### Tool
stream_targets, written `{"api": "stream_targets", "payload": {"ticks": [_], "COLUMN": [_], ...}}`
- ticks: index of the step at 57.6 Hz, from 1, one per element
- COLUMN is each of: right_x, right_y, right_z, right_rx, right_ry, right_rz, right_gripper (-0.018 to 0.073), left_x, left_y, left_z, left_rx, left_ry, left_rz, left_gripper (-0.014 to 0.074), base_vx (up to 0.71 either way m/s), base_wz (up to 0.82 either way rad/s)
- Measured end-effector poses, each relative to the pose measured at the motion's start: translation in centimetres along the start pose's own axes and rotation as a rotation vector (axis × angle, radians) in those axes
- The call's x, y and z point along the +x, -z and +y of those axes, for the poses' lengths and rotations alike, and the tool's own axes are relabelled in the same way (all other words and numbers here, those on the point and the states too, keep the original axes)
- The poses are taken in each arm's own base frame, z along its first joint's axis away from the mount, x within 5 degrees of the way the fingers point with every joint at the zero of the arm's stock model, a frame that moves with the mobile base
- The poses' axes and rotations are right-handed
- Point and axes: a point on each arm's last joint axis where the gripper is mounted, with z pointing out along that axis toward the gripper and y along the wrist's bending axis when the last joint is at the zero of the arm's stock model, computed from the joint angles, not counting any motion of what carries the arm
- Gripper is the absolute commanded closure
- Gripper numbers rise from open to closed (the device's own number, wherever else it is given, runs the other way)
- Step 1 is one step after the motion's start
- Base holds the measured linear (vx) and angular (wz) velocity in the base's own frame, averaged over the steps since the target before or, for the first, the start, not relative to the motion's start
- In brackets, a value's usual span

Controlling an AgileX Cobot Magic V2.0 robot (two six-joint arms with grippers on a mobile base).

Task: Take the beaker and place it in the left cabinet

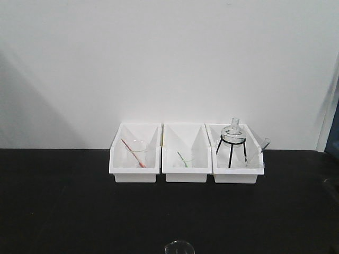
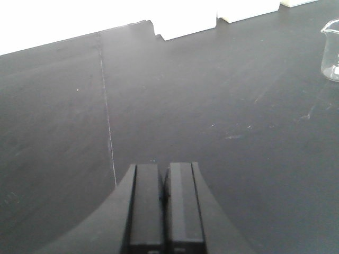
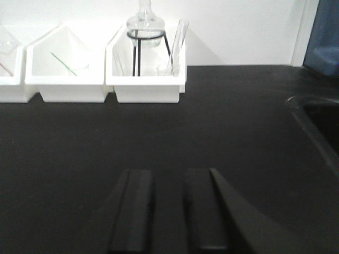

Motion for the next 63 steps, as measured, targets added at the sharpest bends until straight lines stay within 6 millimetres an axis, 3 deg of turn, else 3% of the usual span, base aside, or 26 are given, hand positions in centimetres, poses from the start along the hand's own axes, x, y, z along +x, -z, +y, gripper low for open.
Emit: {"api": "stream_targets", "payload": {"ticks": [10,16,26,37,46,63], "right_x": [2.2,3.3,5.5,8.4,8.7,7.4], "right_y": [-3.3,-4.6,-5.9,-6.8,-8.7,-13.2], "right_z": [0.3,1.4,3.5,4.2,6.3,11.5], "right_rx": [-0.051,-0.186,-0.445,-0.532,-0.627,-0.742], "right_ry": [0.017,0.104,0.152,0.133,0.165,0.206], "right_rz": [0.053,0.031,0.005,0.133,0.13,0.005], "right_gripper": [0.0003,-0.0067,-0.0087,-0.0083,-0.0081,-0.0076], "left_x": [0.0,0.0,0.0,0.0,0.0,0.0], "left_y": [0.0,0.0,0.0,0.0,0.0,0.0], "left_z": [0.0,0.0,0.0,0.0,0.0,0.0], "left_rx": [0.0,0.0,0.0,0.0,0.0,0.0], "left_ry": [0.0,0.0,0.0,0.0,0.0,0.0], "left_rz": [0.0,0.0,0.0,0.0,0.0,0.0], "left_gripper": [0.0603,0.0603,0.0603,0.0603,0.0603,0.0603], "base_vx": [0.0,0.0,0.0,0.0,0.0,0.0], "base_wz": [0.0,0.0,0.0,0.0,0.0,0.0]}}
